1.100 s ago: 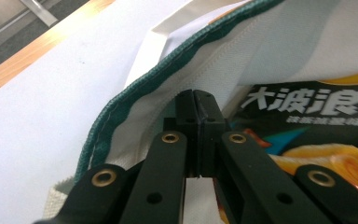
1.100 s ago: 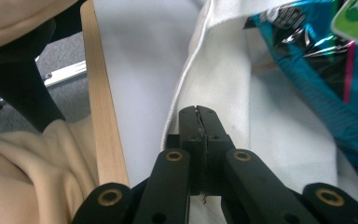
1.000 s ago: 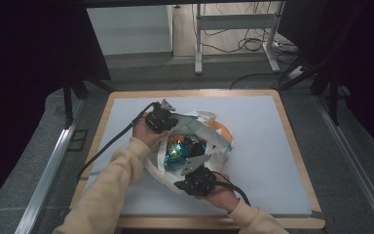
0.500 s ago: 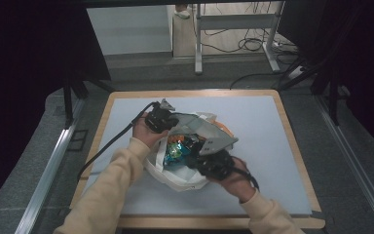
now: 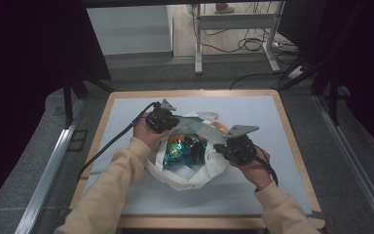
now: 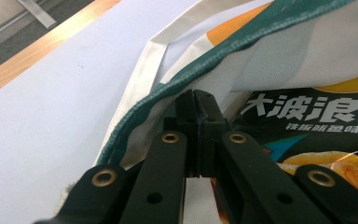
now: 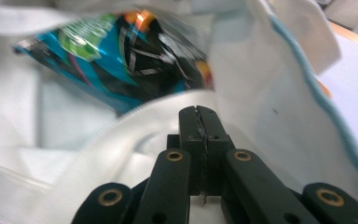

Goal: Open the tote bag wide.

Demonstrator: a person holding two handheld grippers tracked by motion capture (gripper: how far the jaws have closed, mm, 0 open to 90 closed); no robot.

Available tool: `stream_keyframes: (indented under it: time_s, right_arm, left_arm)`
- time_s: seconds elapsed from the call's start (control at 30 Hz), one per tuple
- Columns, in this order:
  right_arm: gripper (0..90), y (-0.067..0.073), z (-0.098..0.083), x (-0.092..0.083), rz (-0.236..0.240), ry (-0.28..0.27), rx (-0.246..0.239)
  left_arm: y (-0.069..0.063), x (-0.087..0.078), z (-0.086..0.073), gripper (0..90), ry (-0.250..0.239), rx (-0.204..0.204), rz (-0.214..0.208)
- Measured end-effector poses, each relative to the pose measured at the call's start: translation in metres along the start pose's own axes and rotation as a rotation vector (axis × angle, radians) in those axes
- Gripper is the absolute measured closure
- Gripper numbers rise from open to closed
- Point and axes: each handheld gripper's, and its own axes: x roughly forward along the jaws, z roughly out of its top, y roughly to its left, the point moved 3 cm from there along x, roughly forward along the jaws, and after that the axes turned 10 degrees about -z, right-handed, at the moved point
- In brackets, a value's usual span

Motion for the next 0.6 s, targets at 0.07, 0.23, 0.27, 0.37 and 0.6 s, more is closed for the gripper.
stream_keyframes:
  time_s: [0.07, 0.23, 0.27, 0.37, 0.6]
  right_arm:
    - [89.5, -0.004, -0.004, 0.001, -0.017, 0.018, -0.01]
    - [89.6, -0.015, -0.012, 0.003, -0.035, 0.04, 0.001]
    - [89.6, -0.017, -0.015, 0.004, -0.03, 0.045, 0.009]
    - [89.6, -0.023, -0.024, 0.009, -0.023, 0.058, 0.032]
    - [89.6, -0.021, -0.021, 0.007, -0.024, 0.043, 0.024]
  left_arm:
    - [0.002, 0.002, 0.0, 90.0, 0.008, -0.003, 0.001]
    - [0.004, 0.005, 0.0, 90.0, 0.016, 0.002, 0.006]
    - [0.003, 0.005, 0.0, 90.0, 0.014, 0.001, 0.002]
    - [0.003, 0.006, 0.0, 90.0, 0.014, -0.002, -0.004]
    - [0.002, 0.005, 0.0, 90.0, 0.014, -0.004, -0.002]
